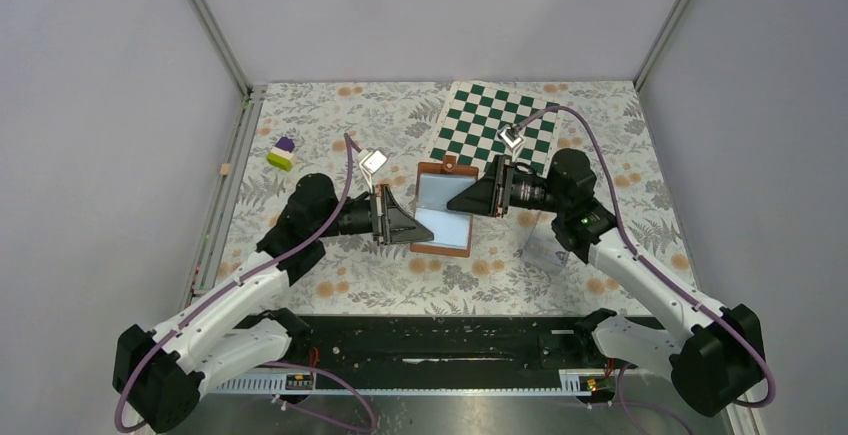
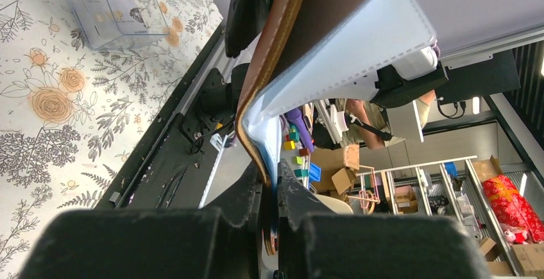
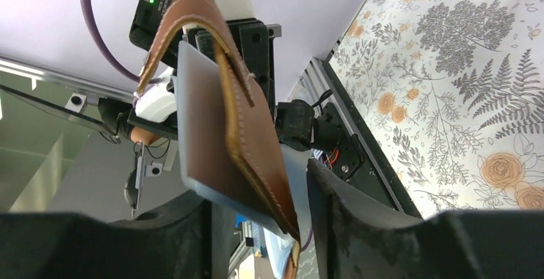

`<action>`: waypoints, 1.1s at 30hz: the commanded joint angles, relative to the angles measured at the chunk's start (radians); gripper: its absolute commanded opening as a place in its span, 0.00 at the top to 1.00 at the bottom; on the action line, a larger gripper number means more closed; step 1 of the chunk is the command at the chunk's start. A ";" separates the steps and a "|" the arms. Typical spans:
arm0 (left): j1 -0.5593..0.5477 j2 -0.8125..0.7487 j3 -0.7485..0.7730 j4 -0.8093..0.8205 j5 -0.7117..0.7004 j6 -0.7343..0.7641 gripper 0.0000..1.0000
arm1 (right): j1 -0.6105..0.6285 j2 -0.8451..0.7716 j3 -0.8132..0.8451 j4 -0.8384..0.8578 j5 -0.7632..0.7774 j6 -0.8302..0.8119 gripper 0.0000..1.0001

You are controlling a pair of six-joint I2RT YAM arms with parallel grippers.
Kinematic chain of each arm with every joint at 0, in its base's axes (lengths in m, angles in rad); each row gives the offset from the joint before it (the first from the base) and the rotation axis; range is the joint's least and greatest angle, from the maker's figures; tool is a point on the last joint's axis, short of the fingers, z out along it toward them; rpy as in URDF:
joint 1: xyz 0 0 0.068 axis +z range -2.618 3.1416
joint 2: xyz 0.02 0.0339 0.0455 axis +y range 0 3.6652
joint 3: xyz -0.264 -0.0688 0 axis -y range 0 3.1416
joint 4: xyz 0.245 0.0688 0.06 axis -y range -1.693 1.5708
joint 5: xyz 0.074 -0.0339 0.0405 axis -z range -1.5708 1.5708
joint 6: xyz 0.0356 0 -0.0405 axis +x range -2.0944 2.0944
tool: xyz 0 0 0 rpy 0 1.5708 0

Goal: Put the credit cards into the card holder
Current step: Open the card holder at the center of the board.

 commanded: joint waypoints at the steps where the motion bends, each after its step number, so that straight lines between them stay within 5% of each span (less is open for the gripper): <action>1: -0.015 0.006 0.051 0.017 -0.024 0.017 1.00 | 0.033 0.003 0.015 0.051 -0.012 -0.021 0.48; 4: -0.016 0.005 0.051 0.018 -0.019 0.009 1.00 | 0.050 0.025 0.019 0.066 -0.001 -0.022 0.51; 7: -0.015 0.003 0.053 -0.004 -0.017 0.023 1.00 | 0.051 0.042 0.006 0.137 -0.007 0.023 0.81; 11: -0.016 -0.015 0.074 -0.134 -0.036 0.131 1.00 | 0.052 0.052 0.009 0.161 -0.045 0.053 0.99; 20: -0.017 -0.004 0.174 -0.484 -0.137 0.472 1.00 | 0.052 -0.029 -0.035 0.312 -0.159 0.183 1.00; 23: -0.016 0.025 0.191 -0.490 -0.108 0.495 1.00 | 0.053 -0.039 -0.063 0.396 -0.177 0.244 0.78; 26: -0.016 0.046 0.211 -0.514 -0.106 0.506 1.00 | 0.057 -0.032 -0.061 0.374 -0.179 0.233 0.72; 28: -0.016 0.046 0.213 -0.512 -0.105 0.506 1.00 | 0.066 -0.012 -0.048 0.346 -0.186 0.216 0.73; 33: -0.017 0.038 0.204 -0.513 -0.144 0.518 1.00 | 0.107 0.021 -0.023 0.329 -0.208 0.214 0.96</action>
